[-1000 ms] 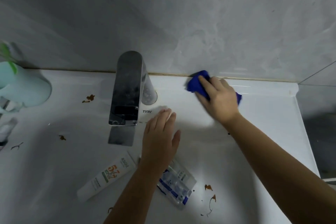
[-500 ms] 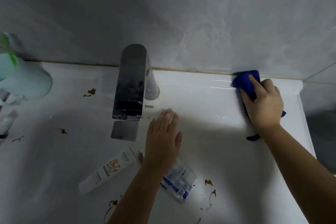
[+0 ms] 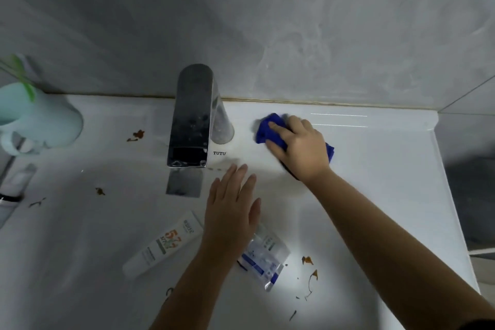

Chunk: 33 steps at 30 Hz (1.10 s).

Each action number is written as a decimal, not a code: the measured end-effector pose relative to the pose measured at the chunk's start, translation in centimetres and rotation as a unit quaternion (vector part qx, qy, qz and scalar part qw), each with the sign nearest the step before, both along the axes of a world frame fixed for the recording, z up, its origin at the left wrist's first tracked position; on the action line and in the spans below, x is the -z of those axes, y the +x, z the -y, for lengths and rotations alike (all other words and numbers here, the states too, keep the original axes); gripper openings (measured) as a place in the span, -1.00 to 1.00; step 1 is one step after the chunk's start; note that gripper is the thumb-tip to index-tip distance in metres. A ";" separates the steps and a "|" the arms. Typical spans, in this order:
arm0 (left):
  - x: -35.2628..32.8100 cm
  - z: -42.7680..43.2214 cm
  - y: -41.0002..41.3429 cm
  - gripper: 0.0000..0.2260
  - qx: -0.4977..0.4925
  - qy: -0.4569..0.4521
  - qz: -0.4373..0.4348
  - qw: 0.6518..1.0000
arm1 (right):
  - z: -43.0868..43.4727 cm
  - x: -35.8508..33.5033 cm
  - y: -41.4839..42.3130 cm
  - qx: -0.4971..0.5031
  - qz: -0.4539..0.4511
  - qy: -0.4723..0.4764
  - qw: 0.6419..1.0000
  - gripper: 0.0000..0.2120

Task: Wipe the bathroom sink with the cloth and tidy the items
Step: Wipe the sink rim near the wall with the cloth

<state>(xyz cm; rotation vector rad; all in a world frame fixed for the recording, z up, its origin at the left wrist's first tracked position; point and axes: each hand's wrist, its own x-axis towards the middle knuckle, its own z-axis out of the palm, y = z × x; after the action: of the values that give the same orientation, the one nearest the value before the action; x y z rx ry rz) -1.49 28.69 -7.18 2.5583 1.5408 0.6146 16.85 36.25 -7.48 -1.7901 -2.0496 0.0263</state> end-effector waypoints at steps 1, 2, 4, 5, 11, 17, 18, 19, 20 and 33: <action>-0.1 -0.2 0.2 -0.67 0.005 -0.004 -0.001 1.000 | 0.8 0.0 2.0 0.026 0.000 0.003 1.000 -0.60; -0.2 -0.4 0.5 -0.66 0.008 -0.011 -0.002 1.000 | 1.5 0.0 4.0 0.055 -0.008 0.004 0.998 -0.61; -0.5 -1.0 1.3 -0.64 0.010 -0.029 -0.008 1.000 | 3.1 -0.4 7.2 0.127 -0.047 0.009 0.991 -0.59; -0.5 -1.3 1.7 -0.61 0.012 -0.043 -0.015 0.999 | 3.7 -0.7 8.3 0.166 -0.071 0.013 0.983 -0.56; 1.1 -2.3 2.9 -0.53 0.017 -0.083 -0.085 0.993 | -0.2 -0.9 4.1 0.096 -0.027 0.039 0.994 -0.56; 1.1 -2.3 4.1 -0.55 -0.010 -0.018 -0.105 0.994 | -0.9 -0.5 4.1 0.082 0.017 0.047 0.995 -0.57; 1.0 -2.3 4.7 -0.57 -0.021 0.000 -0.091 0.996 | 0.0 -0.5 6.2 0.106 0.009 0.042 0.993 -0.56; 0.9 -2.3 5.5 -0.58 -0.022 0.015 -0.072 0.997 | 1.2 -0.6 8.8 0.139 0.001 0.035 0.990 -0.55; 0.7 -2.2 6.5 -0.59 -0.011 0.025 -0.052 0.998 | 2.4 -0.7 11.5 0.179 0.000 0.029 0.983 -0.55; 2.0 -3.0 13.6 -0.59 0.105 0.011 -0.014 0.994 | 6.3 -0.9 18.1 0.108 0.026 0.007 0.994 -0.62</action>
<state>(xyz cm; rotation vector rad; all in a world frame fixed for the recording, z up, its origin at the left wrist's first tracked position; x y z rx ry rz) 12.13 31.72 -9.18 2.7082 1.2544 0.5748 34.94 29.93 -6.61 -2.0136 -1.8746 -0.0976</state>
